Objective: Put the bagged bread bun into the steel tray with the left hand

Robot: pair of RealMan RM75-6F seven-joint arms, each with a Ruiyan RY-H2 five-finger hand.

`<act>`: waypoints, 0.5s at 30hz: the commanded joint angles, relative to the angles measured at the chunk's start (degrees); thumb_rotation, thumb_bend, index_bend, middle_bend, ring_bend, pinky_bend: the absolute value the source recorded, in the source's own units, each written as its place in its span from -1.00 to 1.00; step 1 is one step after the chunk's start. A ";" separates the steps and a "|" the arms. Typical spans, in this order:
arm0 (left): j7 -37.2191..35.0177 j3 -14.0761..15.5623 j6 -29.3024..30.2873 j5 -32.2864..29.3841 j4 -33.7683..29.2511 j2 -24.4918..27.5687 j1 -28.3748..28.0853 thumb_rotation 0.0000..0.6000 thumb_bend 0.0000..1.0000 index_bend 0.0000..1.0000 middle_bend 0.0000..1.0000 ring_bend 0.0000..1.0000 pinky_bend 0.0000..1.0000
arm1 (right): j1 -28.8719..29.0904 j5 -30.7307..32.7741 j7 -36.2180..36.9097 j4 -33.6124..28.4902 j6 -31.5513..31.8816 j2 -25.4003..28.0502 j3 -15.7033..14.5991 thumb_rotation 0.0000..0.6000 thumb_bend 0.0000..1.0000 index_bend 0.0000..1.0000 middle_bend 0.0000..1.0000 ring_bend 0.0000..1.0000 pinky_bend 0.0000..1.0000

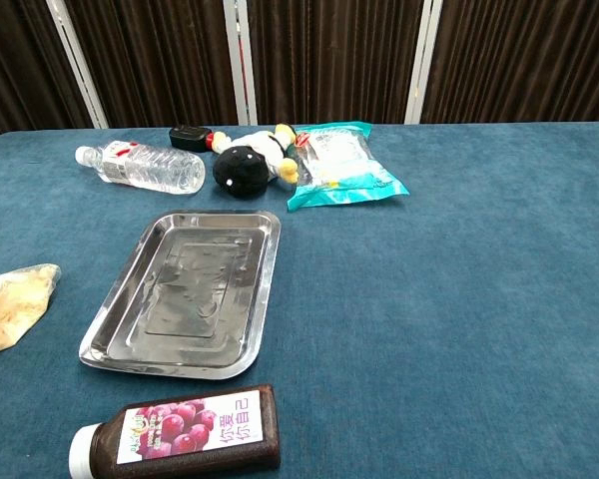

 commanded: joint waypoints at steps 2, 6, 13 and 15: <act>0.33 0.16 -0.55 -0.21 -0.09 0.04 -0.11 1.00 -0.88 -1.00 -1.00 -1.00 -1.00 | -0.02 -0.07 0.05 -0.04 0.08 0.01 -0.01 1.00 -0.39 -1.00 -1.00 -1.00 -0.85; 2.13 0.51 -4.49 -2.42 -0.50 0.29 -1.26 1.00 -0.88 -1.00 -1.00 -1.00 -1.00 | -0.05 -0.15 0.25 -0.34 0.14 0.02 -0.06 1.00 -0.39 -1.00 -1.00 -1.00 -0.85; 10.64 -0.85 -17.78 -14.81 -1.46 -0.10 -6.63 1.00 -0.88 -1.00 -1.00 -1.00 -0.97 | 0.05 -0.10 0.47 -0.68 0.21 0.08 0.13 1.00 -0.39 -1.00 -1.00 -1.00 -0.85; 13.25 -1.29 -20.20 -17.92 -0.92 -0.99 -8.14 1.00 -0.87 -1.00 -1.00 -1.00 -0.88 | 0.03 0.23 0.87 -0.71 0.22 0.16 0.29 1.00 -0.39 -1.00 -1.00 -1.00 -0.85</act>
